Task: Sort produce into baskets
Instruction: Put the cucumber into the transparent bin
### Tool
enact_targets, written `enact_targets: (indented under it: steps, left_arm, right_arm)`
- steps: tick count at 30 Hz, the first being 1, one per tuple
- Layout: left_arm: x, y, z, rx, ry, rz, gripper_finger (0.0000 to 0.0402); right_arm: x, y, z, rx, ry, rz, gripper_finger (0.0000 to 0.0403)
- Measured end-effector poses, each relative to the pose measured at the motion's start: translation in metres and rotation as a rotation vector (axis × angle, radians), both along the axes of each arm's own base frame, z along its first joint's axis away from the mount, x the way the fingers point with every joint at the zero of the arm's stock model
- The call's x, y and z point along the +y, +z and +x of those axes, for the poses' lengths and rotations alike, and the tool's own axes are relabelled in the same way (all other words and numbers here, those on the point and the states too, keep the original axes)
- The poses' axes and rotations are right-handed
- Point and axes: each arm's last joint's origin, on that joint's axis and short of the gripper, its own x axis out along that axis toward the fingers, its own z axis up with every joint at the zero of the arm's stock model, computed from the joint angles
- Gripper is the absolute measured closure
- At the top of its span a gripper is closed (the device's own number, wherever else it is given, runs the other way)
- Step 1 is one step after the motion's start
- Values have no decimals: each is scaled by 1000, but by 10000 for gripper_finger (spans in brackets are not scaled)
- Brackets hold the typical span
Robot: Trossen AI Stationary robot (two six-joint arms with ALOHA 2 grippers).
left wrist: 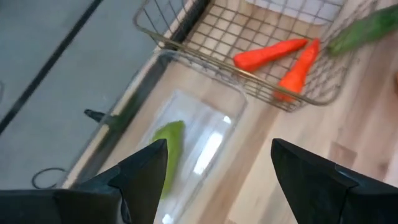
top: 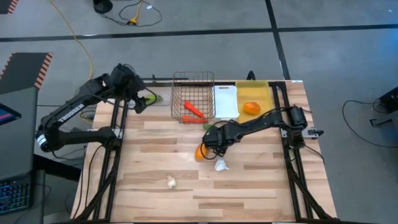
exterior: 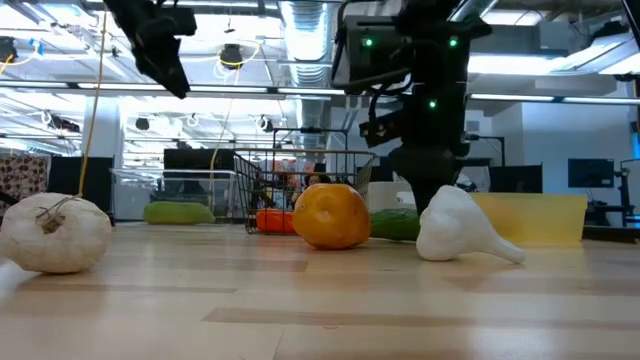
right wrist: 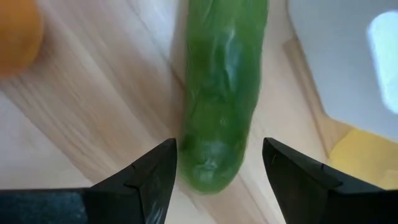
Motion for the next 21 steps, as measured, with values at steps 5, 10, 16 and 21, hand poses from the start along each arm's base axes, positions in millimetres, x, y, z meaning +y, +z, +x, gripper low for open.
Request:
enact_targets:
  steps: [5, 10, 16, 21]
  left_arm:
    - [-9, 2, -8, -3, 14, -25, 127]
    - [-18, 4, -12, -17, -15, -53, 127]
    - [-29, 8, -13, -106, -123, -109, 127]
    - [-38, 12, -16, -145, -146, -115, 127]
  right_arm:
    - [-3, -5, 0, 16, -16, 41, 157]
    - [-4, -10, -4, 35, -18, 47, 204]
    - [-2, -9, -5, 30, -15, 73, 257]
    - [1, 2, -6, 32, 6, 143, 252]
